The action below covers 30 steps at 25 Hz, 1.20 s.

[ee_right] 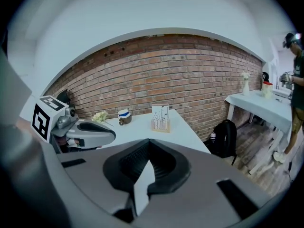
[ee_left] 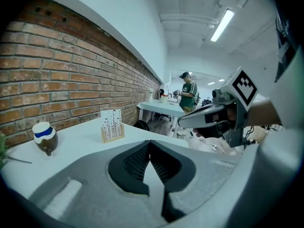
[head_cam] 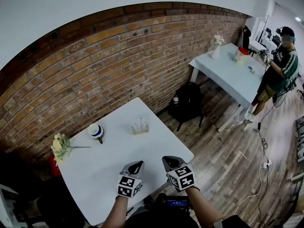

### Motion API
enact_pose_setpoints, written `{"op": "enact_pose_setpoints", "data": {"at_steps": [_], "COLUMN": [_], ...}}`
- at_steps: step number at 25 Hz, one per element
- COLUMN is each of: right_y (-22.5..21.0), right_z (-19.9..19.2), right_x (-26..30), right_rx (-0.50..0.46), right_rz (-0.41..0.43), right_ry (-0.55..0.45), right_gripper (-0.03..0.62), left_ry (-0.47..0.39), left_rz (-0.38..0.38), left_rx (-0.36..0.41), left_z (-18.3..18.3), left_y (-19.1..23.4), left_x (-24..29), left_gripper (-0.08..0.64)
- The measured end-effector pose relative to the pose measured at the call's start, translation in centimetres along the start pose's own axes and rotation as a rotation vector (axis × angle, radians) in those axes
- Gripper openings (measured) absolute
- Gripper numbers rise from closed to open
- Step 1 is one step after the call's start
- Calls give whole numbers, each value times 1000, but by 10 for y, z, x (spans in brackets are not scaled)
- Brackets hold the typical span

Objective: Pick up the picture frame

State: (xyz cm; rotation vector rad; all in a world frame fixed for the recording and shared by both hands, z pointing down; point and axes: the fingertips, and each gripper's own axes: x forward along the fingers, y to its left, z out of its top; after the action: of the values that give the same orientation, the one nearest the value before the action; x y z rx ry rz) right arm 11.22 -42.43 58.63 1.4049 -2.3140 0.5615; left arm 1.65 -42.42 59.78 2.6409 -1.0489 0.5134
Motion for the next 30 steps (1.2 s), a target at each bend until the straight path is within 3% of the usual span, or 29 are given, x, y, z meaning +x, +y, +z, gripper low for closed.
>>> {"op": "enact_pose_setpoints", "data": {"at_steps": [13,30], "right_y": [6,-1], "right_z": [23,21], "right_x": [6,2], "right_rx": [-25,-4], "right_rz": [64,76], "right_ry": [-40,-42], "right_gripper": [8,9], "left_ry": [-52,-29], "left_rz": [58,66], "left_rx": [-2,10], "left_z": [26,22], "left_y": [5,-1], "left_x": [-7,-4], "left_gripper": [12,12]}}
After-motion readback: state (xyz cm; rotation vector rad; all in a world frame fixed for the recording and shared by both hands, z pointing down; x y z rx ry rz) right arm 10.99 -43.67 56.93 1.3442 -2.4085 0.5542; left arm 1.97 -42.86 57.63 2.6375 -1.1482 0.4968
